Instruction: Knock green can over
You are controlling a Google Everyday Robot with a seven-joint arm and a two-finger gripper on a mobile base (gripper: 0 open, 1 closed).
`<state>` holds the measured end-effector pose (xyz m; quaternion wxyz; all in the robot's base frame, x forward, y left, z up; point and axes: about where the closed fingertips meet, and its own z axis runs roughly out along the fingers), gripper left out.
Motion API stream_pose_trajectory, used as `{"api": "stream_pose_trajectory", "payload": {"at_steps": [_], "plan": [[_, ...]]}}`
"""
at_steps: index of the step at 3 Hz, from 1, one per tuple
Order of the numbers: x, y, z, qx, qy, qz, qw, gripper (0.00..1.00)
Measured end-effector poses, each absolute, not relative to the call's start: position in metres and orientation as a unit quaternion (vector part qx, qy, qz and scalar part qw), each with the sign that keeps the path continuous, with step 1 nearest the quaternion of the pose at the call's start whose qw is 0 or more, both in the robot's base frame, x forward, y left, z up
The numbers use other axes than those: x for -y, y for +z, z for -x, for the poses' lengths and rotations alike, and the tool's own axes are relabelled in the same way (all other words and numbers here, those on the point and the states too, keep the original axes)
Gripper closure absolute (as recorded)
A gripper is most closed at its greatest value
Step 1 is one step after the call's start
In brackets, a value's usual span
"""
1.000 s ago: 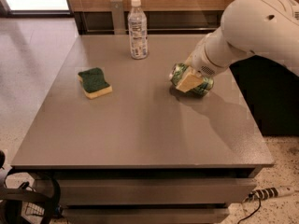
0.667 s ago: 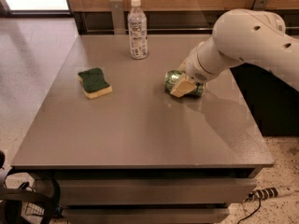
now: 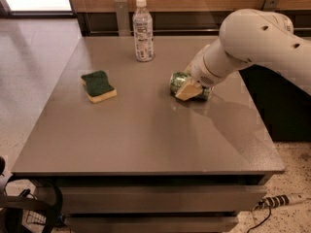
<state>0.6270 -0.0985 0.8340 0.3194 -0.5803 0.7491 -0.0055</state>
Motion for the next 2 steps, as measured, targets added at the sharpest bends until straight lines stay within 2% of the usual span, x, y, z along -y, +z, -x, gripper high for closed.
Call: {"api": "stream_pose_trajectory", "payload": {"at_steps": [1,2], "plan": [[0.0974,0.8348,-0.6262,-0.748,-0.006,0.581,0.32,0.07],[0.0969,0.8351,-0.6259,-0.748,-0.006,0.582,0.32,0.0]]}}
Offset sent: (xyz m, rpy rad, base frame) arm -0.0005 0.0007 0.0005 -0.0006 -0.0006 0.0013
